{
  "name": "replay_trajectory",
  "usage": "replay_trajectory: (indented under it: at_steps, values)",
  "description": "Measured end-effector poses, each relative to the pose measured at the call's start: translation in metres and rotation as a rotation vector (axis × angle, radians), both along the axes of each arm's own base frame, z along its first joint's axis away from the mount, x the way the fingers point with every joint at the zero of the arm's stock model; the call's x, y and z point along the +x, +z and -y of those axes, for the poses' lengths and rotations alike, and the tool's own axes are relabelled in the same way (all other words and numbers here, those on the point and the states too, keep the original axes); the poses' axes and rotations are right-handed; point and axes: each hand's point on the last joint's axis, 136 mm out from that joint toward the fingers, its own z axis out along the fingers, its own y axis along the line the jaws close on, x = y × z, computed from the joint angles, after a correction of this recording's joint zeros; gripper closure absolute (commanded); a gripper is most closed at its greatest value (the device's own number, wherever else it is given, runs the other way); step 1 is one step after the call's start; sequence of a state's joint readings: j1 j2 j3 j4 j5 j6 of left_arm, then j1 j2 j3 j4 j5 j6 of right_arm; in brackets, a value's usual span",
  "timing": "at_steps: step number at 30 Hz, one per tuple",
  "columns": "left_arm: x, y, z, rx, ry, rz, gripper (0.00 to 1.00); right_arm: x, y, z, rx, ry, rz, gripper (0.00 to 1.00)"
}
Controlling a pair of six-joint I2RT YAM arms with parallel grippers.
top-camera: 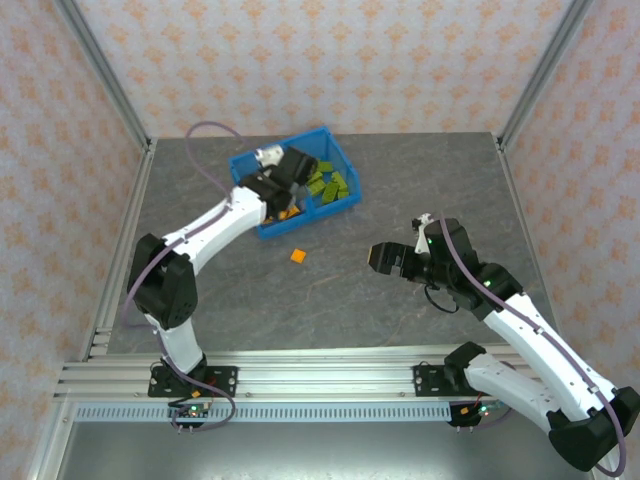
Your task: Sort the legos into containers by color
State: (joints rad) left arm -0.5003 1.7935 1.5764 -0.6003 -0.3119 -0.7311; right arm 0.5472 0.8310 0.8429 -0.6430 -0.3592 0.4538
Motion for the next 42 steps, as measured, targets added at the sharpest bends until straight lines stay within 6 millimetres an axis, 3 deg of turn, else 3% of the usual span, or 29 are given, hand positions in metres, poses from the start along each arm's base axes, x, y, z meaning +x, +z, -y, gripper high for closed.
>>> replay_trajectory:
  at_steps: [4, 7, 10, 13, 18, 21, 26, 29, 32, 35, 37, 42]
  values:
    - [0.039, 0.012, -0.026, 0.03, 0.053, 0.012, 0.58, 0.0, -0.001, 0.0, 0.005, -0.005, -0.004, 0.01]
    - [0.059, -0.009, -0.034, 0.055, 0.063, -0.034, 0.52, 0.0, 0.0, 0.0, 0.011, -0.01, -0.005, 0.01]
    - [0.062, -0.038, -0.034, 0.075, 0.05, -0.113, 0.41, -0.001, 0.003, 0.001, 0.022, -0.016, 0.0, 0.01]
    - [0.062, -0.052, -0.032, 0.078, 0.035, -0.157, 0.33, -0.003, 0.006, 0.001, 0.032, -0.019, 0.009, 0.01]
    - [0.056, -0.037, -0.029, 0.048, 0.019, -0.146, 0.31, -0.003, 0.008, 0.002, 0.04, -0.023, 0.01, 0.01]
    - [0.039, -0.009, -0.029, 0.006, -0.005, -0.11, 0.31, -0.001, 0.008, 0.0, 0.047, -0.025, 0.019, 0.01]
    - [-0.024, 0.042, -0.018, -0.046, -0.112, -0.014, 0.31, 0.007, -0.01, -0.004, 0.041, -0.031, -0.004, 0.01]
    - [-0.069, 0.045, 0.004, -0.044, -0.219, 0.006, 0.31, 0.01, -0.026, -0.006, 0.021, -0.034, -0.039, 0.01]
    - [-0.104, 0.011, 0.025, -0.004, -0.329, -0.057, 0.31, 0.013, -0.031, -0.008, 0.012, -0.034, -0.051, 0.01]
    - [-0.125, -0.044, 0.031, 0.063, -0.398, -0.179, 0.28, 0.016, -0.036, -0.01, 0.002, -0.031, -0.062, 0.01]
    - [-0.133, -0.078, 0.027, 0.112, -0.417, -0.268, 0.27, 0.018, -0.039, -0.011, -0.007, -0.029, -0.072, 0.01]
    - [-0.13, -0.125, 0.035, 0.158, -0.474, -0.37, 0.27, 0.019, -0.04, -0.011, -0.008, -0.029, -0.074, 0.01]
